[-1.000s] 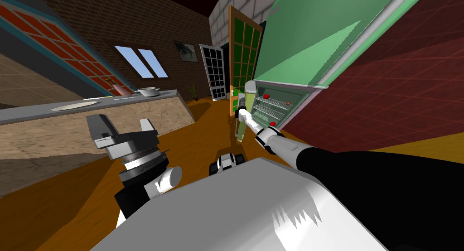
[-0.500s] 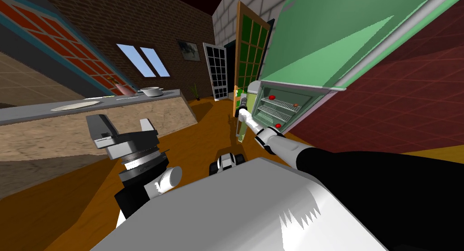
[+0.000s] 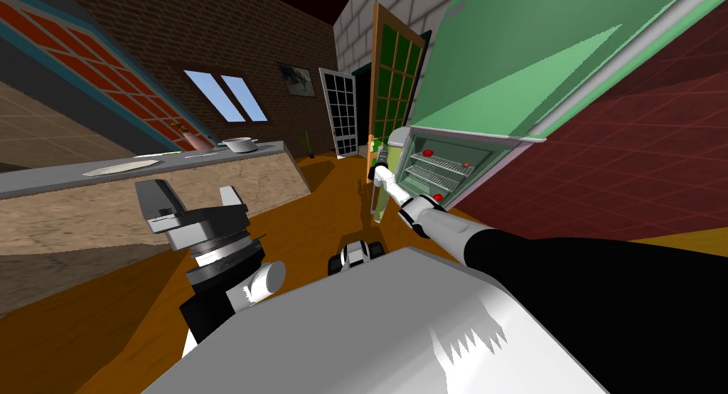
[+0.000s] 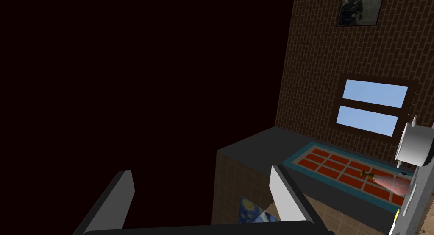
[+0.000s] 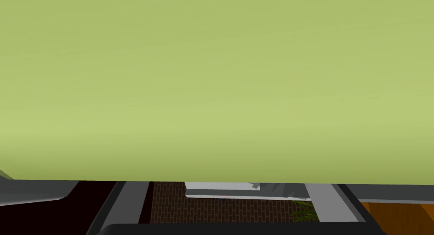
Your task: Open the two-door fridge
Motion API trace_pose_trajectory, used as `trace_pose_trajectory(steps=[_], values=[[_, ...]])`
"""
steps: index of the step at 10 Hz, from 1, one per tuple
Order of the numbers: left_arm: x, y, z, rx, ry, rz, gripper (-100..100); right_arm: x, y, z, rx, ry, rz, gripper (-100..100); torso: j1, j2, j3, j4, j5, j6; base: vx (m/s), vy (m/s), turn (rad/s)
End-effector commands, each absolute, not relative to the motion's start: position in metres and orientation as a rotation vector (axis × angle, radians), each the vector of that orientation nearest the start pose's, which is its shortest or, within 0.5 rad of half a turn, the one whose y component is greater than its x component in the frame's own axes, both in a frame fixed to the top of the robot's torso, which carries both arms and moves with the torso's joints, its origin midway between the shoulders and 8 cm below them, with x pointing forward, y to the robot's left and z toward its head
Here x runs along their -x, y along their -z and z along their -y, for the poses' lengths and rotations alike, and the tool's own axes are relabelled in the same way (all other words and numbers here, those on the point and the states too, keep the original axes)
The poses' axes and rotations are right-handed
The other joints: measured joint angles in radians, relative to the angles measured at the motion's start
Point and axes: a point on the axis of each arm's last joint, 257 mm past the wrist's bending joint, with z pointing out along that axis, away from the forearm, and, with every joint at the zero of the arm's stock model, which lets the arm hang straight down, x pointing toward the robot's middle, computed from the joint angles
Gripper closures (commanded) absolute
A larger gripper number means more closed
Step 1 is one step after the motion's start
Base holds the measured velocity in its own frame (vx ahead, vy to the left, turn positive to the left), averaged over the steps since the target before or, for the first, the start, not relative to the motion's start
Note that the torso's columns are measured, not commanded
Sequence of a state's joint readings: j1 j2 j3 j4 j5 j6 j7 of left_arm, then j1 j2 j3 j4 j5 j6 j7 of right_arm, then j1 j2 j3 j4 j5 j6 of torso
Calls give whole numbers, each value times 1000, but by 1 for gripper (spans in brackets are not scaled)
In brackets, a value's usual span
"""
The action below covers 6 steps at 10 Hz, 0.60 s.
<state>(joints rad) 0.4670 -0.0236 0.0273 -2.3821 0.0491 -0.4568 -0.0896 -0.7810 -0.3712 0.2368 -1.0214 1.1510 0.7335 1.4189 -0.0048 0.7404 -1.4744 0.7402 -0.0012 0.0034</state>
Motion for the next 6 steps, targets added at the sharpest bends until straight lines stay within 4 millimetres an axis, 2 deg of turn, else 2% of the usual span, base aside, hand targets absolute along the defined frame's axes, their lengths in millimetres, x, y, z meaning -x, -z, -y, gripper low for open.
trace_pose_trajectory(steps=[1, 4, 5, 6], values=[[-327, -72, -289, 598, 1254, -521, 0, -697, 17, 348, 708, 1546, -1426, -100, 4, -2, -1, -1, 1, -1, -27, 2, -10], [-327, -72, -289, 598, 1254, -521, 0, -704, 0, 346, 710, 1544, -1424, -100, 6, -1, -1, 3, 3, -3, -24, 10, -3], [-327, -72, -289, 598, 1254, -521, 0, -704, 0, 346, 710, 1544, -1424, -100, 6, 1, 0, 4, 4, -3, -14, 2, 2], [-327, -72, -289, 598, 1254, -521, 0, -701, 10, 346, 722, 1542, -1436, -100, 6, 1, 1, 5, 4, -3, 0, 0, 0]])
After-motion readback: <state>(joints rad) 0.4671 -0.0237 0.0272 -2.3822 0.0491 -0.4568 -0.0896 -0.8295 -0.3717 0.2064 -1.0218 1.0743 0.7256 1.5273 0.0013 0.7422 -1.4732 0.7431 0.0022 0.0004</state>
